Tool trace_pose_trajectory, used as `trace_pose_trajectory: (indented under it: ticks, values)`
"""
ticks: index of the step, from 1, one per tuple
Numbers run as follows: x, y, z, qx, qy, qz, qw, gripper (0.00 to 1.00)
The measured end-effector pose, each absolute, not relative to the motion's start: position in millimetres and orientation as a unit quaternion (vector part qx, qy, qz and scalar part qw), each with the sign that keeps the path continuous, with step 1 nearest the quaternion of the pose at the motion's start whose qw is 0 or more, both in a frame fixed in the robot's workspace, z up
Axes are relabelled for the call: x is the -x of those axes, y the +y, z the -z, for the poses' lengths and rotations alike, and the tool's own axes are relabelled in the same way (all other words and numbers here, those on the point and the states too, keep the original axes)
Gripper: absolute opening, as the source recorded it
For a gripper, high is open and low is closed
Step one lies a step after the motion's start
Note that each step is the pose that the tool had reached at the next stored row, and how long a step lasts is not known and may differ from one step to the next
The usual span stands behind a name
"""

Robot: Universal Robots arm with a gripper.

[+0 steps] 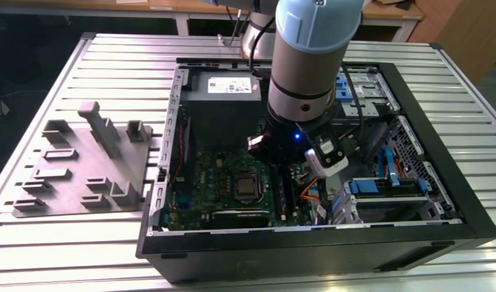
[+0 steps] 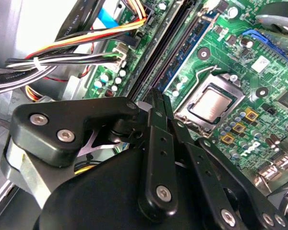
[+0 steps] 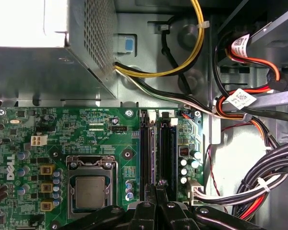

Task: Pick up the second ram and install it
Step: 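Insert the second ram into the second slot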

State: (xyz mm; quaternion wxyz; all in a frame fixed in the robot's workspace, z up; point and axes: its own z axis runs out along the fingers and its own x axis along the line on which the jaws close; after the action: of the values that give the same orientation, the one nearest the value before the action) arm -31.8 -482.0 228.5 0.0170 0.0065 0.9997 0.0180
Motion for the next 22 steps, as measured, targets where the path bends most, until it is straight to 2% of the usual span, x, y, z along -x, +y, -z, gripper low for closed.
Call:
trace_pose_trajectory:
  ticks: [22]
  values:
    - [31.7, -482.0, -225.0, -0.010, 1.000, -0.018, 0.017, 0.11]
